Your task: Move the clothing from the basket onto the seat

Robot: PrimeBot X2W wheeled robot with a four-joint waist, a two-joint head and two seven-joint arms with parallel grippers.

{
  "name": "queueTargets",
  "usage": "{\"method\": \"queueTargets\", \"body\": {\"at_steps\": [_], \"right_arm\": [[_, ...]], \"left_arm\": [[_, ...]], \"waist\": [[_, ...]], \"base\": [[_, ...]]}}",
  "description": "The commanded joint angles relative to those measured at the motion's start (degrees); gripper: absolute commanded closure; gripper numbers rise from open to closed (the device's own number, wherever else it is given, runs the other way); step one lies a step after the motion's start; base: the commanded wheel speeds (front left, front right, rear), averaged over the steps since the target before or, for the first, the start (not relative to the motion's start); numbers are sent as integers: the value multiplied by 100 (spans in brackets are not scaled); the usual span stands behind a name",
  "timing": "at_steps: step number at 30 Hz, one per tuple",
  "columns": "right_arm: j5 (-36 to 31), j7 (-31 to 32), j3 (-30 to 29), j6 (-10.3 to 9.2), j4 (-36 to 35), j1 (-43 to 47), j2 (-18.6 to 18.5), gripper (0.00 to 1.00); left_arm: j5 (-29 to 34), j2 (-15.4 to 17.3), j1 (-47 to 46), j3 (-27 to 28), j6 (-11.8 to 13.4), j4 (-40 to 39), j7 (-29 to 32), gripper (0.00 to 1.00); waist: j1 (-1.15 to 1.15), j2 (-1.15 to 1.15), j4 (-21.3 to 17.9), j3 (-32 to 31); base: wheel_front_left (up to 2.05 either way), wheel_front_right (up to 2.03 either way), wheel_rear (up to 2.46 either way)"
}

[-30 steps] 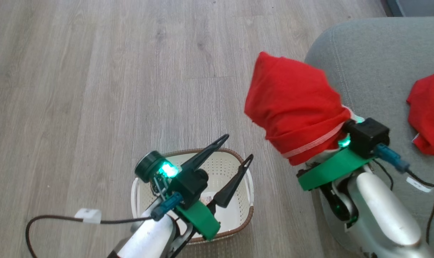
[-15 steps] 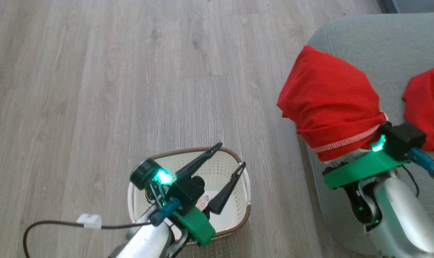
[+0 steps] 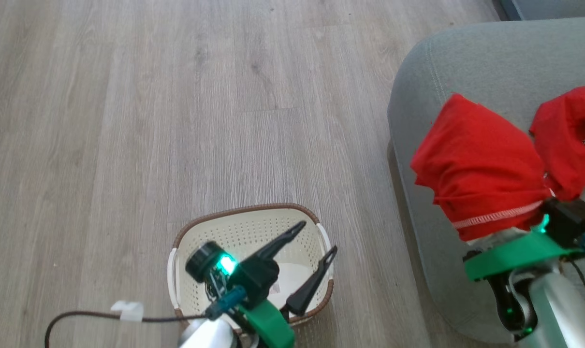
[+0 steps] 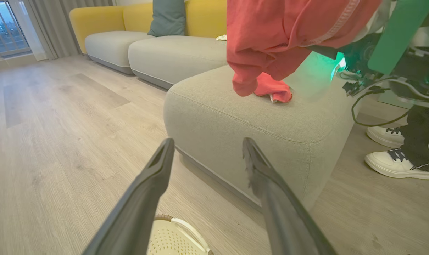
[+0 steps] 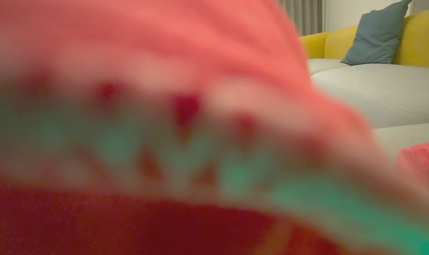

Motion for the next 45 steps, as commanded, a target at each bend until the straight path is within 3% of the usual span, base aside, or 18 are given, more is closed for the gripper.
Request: {"method": "queueTargets", "body": {"at_steps": [1, 20, 33, 45], "right_arm": [[-19, -37, 14, -1, -202, -49, 4, 100], [-103, -37, -306, -1, -357, 105, 141, 100], [-410, -37, -466, -1, -575, 40, 198, 100], [-442, -37, -898, -1, -755, 208, 468, 100]], "left_arm": [[-50, 35, 7, 140, -4, -194, -28, 0], [47, -24, 110, 398, -4, -267, -28, 0], [175, 65, -92, 320, -4, -475, -28, 0], [257, 178, -337, 151, -4, -630, -28, 0]], "waist": [[0, 0, -11, -16], [0, 0, -221, 64], [0, 0, -1264, 492], [0, 0, -2198, 829]], "base": [[0, 0, 0], [0, 0, 0], [0, 0, 0], [0, 0, 0]]}}
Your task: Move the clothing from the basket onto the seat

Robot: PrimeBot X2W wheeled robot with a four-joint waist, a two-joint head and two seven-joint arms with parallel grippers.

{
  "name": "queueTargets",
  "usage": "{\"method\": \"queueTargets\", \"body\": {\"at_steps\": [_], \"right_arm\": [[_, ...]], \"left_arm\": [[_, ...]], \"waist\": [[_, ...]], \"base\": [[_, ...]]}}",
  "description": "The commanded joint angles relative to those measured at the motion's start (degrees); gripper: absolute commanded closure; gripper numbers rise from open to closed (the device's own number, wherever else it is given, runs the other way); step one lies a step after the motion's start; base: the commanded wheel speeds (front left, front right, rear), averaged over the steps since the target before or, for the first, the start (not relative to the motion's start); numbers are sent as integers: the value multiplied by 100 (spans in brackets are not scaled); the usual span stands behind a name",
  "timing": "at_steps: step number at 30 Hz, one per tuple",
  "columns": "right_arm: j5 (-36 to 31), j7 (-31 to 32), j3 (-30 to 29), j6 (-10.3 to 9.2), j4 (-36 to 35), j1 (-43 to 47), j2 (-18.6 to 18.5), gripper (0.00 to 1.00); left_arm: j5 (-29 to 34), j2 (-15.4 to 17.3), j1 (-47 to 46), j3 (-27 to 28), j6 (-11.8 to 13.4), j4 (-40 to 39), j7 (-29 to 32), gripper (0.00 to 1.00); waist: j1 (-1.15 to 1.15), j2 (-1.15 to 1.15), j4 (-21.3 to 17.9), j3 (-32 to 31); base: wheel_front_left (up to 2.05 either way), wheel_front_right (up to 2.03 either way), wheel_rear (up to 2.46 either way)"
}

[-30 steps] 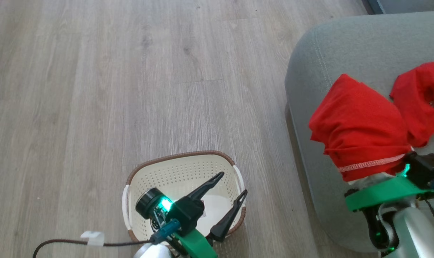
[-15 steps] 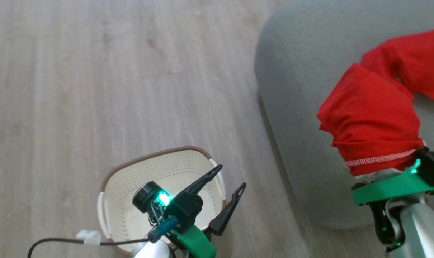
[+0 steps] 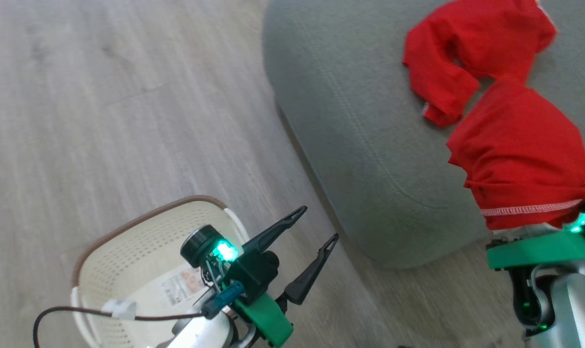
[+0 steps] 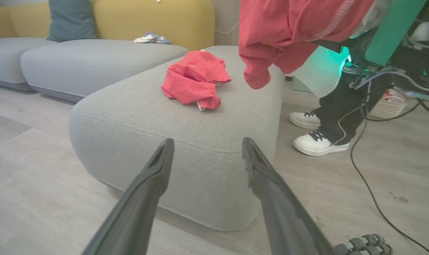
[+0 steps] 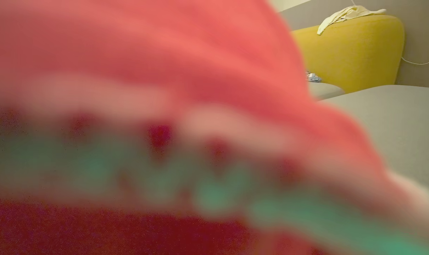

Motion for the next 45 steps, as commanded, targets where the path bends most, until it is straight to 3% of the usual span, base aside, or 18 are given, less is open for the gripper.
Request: {"method": "queueTargets", "body": {"at_steps": [1, 10, 22, 32, 45], "right_arm": [[-2, -37, 27, -1, -259, 16, 26, 100], [4, -37, -38, -1, -325, 57, 214, 100], [-21, -37, -273, -1, -443, -367, 110, 100], [445, -37, -993, -1, -157, -1809, -565, 100], [1640, 88, -904, -1, 1815, -4258, -1944, 100]], "left_arm": [[70, 38, -256, 133, -4, -244, -28, 0], [110, 170, -350, 38, -4, -292, -28, 0], [135, 337, -461, -34, -4, -330, -28, 0], [296, 909, -804, -285, -4, -514, -28, 0], [310, 1638, -1142, -622, -4, -756, -28, 0]], "waist": [[0, 0, -249, 147], [0, 0, -611, 350], [0, 0, -513, 635], [0, 0, -292, 1505], [0, 0, -72, 2485]], "base": [[0, 0, 0], [0, 0, 0], [0, 0, 0], [0, 0, 0], [0, 0, 0]]}}
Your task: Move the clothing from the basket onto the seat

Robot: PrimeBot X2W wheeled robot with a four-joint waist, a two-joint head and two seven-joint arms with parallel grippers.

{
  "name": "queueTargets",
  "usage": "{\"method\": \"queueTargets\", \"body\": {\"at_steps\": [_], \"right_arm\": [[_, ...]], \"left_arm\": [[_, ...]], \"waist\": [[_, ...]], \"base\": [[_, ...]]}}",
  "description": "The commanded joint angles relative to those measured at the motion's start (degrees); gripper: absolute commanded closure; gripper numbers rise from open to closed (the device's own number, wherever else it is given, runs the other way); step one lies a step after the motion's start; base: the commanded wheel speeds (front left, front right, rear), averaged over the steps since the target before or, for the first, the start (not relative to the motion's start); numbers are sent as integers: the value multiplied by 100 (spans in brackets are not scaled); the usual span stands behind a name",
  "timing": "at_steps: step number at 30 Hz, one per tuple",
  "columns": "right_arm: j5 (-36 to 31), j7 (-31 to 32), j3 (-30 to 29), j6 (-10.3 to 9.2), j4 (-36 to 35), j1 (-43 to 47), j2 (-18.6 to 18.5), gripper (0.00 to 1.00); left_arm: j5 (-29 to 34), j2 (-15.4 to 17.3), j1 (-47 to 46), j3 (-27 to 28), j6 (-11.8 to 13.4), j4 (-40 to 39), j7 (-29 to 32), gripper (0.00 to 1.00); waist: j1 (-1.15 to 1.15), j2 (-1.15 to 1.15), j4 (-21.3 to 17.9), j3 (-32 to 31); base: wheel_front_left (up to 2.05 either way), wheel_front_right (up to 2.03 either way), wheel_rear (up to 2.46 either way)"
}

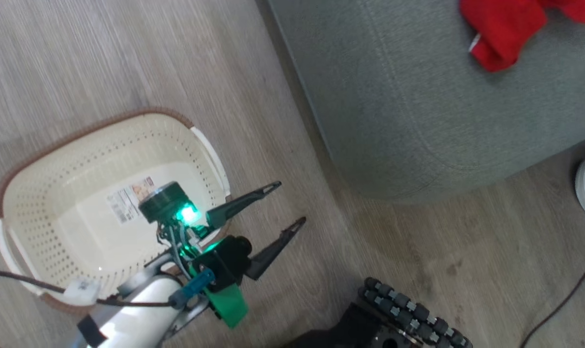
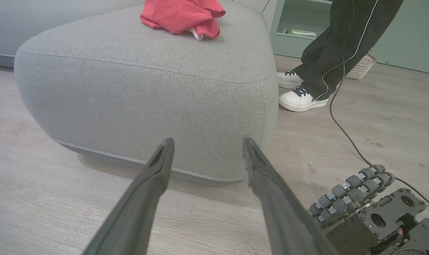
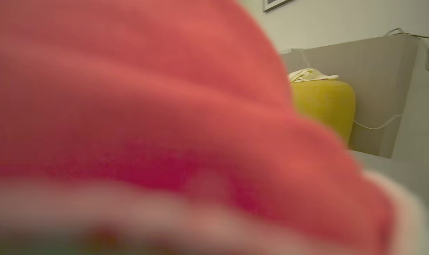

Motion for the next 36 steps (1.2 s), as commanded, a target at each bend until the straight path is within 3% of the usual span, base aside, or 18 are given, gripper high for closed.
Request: {"method": "queueTargets", "body": {"at_steps": [1, 6, 11, 22, 36], "right_arm": [[33, 129, 163, -1, 47, -256, -366, 100], [-29, 359, 330, -1, 1119, -1191, -818, 100], [-196, 382, 333, -1, 1794, -1710, -953, 100], [-330, 242, 370, -1, 3256, -2472, -769, 100], [-677, 469, 436, -1, 4760, -2650, -587, 100]], "left_arm": [[32, 145, -159, 119, -4, -250, -28, 0], [19, 264, -334, 139, -4, -340, -28, 0], [17, 312, -421, 99, -4, -375, -28, 0], [57, 367, -538, 75, -4, -413, -28, 0], [90, 368, -583, 160, -4, -455, -28, 0]], "waist": [[-1, 0, 108, 311], [-1, 0, 283, 692], [-1, 0, 398, 868], [-1, 0, 593, 1270], [-1, 0, 673, 1442]], "base": [[0, 0, 0], [0, 0, 0], [0, 0, 0], [0, 0, 0], [0, 0, 0]]}}
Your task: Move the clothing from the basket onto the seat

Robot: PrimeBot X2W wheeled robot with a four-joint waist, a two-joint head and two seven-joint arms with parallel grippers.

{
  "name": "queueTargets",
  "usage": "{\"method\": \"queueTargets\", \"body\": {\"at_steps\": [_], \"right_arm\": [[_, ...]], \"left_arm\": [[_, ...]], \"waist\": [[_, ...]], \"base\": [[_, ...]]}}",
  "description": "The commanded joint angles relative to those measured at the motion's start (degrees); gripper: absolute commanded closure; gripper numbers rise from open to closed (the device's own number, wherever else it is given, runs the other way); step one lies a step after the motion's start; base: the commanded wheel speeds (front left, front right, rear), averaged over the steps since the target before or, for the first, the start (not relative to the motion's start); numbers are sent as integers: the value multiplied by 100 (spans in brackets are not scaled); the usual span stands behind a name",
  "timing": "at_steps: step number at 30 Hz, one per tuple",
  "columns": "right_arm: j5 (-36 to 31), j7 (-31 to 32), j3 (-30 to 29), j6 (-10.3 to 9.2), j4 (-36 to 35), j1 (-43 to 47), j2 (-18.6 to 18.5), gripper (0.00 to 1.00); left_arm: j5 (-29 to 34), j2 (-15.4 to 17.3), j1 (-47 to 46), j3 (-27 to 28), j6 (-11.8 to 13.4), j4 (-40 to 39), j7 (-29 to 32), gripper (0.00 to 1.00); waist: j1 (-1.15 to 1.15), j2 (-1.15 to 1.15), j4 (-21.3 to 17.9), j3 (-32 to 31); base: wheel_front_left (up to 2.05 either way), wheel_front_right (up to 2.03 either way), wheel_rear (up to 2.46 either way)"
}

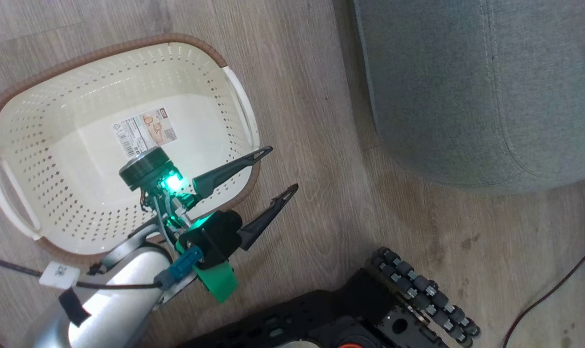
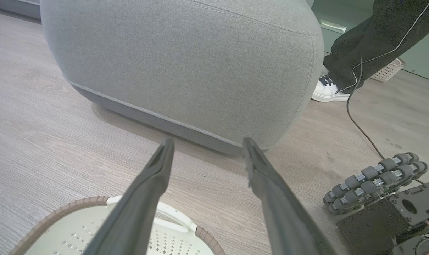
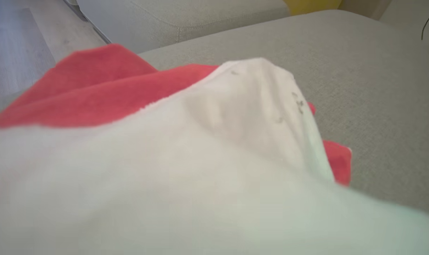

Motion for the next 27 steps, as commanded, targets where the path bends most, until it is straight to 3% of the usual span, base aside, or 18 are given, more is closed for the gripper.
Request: {"method": "queueTargets", "body": {"at_steps": [1, 3, 4, 5, 13, 27], "right_arm": [[-22, 31, 28, -1, -46, -37, -101, 85], [-49, 36, 42, -1, -3, -69, -82, 64], [-80, 27, 64, -1, 10, -90, -91, 40], [-96, 12, 69, -1, 24, -112, -99, 0], [-218, 289, 188, -1, 126, -117, -98, 0], [-330, 661, 1282, -1, -416, 780, -36, 0]], "left_arm": [[41, 75, 20, 138, -6, -230, -27, 0], [43, 92, 37, 140, -6, -237, -27, 0], [42, 100, 40, 139, -6, -236, -27, 0], [40, 103, 40, 138, -6, -232, -27, 0], [10, -80, 7, 45, -6, -142, -27, 0], [-44, -628, 239, 34, -6, 78, -27, 0]], "waist": [[0, 0, -9, -6], [0, 0, -20, -22], [0, 0, -24, -31], [0, 0, -27, -41], [0, 0, -30, -320], [0, 0, -109, -1434]], "base": [[0, 0, 0], [0, 0, 0], [0, 0, 0], [0, 0, 0], [0, 0, 0], [0, 0, 0]]}}
